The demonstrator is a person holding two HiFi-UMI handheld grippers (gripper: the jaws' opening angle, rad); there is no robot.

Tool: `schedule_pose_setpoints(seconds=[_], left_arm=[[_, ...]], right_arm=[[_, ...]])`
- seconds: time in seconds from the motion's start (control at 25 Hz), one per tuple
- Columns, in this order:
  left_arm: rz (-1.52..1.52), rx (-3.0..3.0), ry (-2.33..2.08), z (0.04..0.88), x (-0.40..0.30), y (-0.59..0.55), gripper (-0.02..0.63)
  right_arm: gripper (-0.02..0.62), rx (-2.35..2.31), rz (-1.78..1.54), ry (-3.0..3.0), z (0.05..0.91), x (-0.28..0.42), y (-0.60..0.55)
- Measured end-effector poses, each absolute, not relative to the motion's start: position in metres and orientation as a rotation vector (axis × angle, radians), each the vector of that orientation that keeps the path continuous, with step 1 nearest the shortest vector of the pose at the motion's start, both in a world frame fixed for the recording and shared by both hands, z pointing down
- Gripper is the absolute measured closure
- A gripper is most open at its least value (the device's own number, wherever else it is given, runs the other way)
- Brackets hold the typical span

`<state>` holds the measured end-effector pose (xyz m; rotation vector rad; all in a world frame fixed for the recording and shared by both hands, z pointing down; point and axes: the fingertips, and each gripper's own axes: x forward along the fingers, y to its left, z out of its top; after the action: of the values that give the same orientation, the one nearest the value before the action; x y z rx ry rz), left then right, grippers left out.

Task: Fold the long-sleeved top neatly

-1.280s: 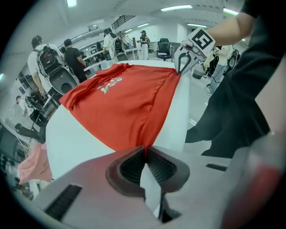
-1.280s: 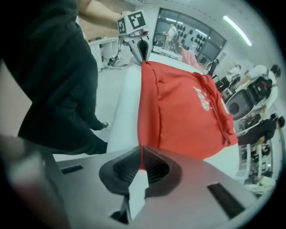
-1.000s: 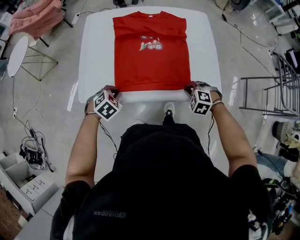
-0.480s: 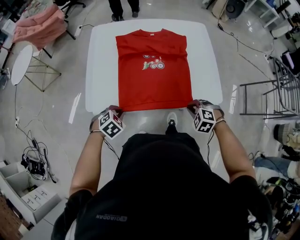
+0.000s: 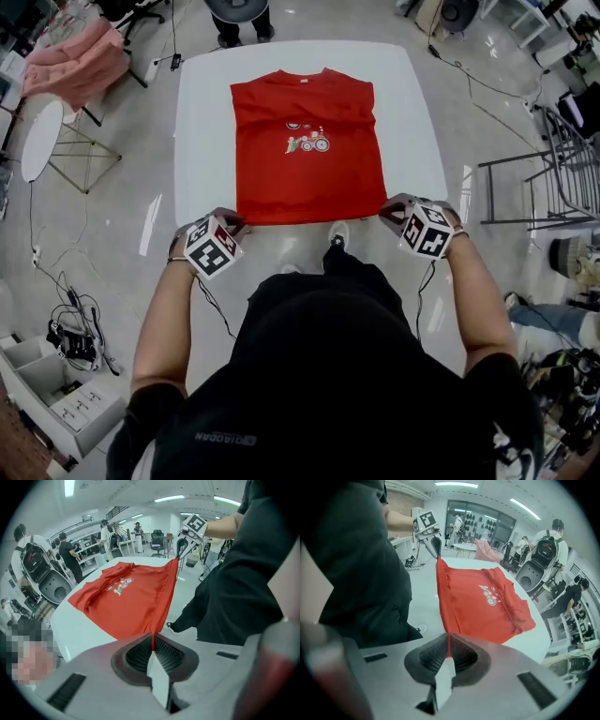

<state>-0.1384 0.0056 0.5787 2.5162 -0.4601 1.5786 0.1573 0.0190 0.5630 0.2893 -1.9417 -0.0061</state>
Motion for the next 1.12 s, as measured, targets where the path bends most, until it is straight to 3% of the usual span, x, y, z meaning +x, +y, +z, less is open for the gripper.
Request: schedule_pose_setpoints(seconds=[0.48, 1.12], left_arm=[[1.477, 2.558, -0.715, 0.490, -0.129, -0.160, 0.588], [1.479, 2.250, -1.081, 0.515, -0.134, -0.362, 0.586]], right_arm=[[0.577, 0.326, 0.061, -2.087, 0.469, 0.161, -0.136], [0.577, 0.446, 0.177, -2.087, 0.500, 0.165, -0.353]])
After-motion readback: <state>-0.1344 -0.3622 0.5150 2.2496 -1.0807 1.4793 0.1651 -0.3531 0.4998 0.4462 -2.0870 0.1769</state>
